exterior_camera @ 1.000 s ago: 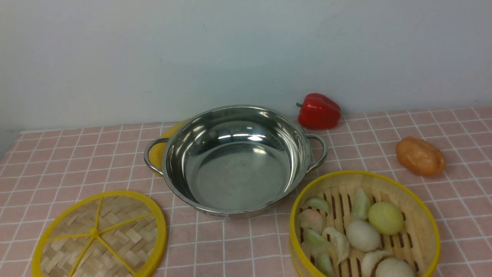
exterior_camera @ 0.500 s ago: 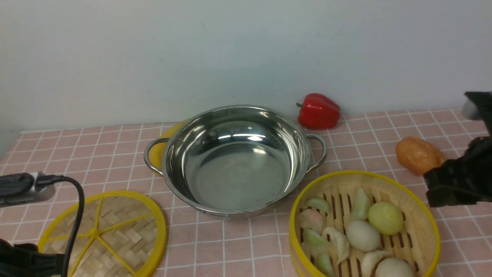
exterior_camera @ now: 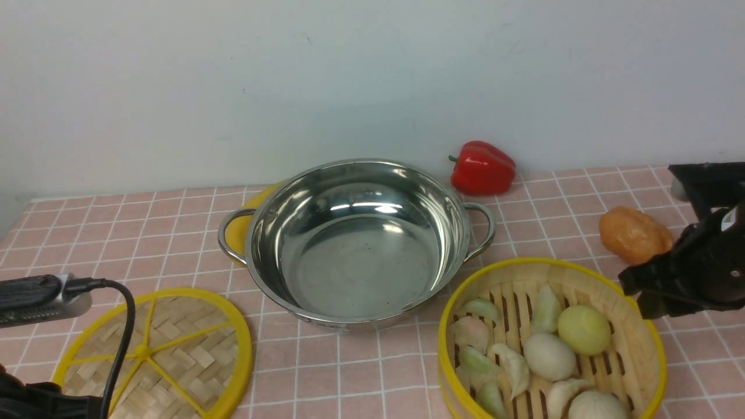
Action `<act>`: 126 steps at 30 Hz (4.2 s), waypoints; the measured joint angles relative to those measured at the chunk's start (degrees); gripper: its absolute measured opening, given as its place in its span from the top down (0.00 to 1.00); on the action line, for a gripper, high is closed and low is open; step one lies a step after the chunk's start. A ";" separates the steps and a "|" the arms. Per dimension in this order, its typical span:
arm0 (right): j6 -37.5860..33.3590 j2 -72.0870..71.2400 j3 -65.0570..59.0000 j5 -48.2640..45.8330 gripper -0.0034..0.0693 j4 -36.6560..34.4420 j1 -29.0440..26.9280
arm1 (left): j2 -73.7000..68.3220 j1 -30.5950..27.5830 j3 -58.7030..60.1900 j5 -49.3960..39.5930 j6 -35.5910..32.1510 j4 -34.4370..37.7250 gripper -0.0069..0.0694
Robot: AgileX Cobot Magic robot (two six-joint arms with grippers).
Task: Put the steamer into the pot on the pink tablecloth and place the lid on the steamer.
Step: 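Reach for and grasp the rim of the bamboo steamer holding the buns with the right gripper, then place the bamboo steamer basket of food into the steel pot with the right gripper, then grasp the bamboo steamer lid lying on the table by its centre knob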
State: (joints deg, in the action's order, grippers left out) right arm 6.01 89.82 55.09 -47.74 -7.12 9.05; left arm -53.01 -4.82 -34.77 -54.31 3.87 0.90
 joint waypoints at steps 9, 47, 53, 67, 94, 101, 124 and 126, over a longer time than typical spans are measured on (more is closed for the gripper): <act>-0.28 7.52 -0.19 2.82 0.63 0.05 0.00 | 0.00 0.00 -0.06 0.00 0.00 0.00 0.59; 2.34 31.16 67.70 -23.28 0.88 0.79 15.96 | 0.00 0.00 -0.06 0.00 -0.16 0.00 0.59; 4.33 45.68 82.02 -23.45 0.88 2.10 18.28 | 0.00 0.00 -0.06 0.00 -0.16 0.00 0.59; 4.79 55.18 83.33 -23.94 0.88 4.61 18.28 | 0.00 0.00 -0.06 0.00 -0.16 0.00 0.59; 4.03 42.32 83.86 -23.01 0.29 7.86 18.28 | -2.08 0.00 -8.07 4.00 -0.16 0.00 0.59; 2.65 20.48 77.37 -22.53 0.28 9.21 18.28 | -11.24 0.00 -19.25 1.47 -0.35 0.00 0.59; 8.10 -51.77 23.08 -22.99 0.28 2.96 18.28 | -41.85 0.00 -19.69 12.65 -0.45 0.00 0.59; 9.17 -52.69 21.81 -23.11 0.28 2.96 18.28 | -42.54 0.00 -19.71 13.72 -0.50 0.00 0.59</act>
State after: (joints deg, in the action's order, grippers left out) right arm 15.18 37.13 76.90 -70.85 -4.16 27.33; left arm -95.55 -4.82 -54.49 -40.59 3.37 0.90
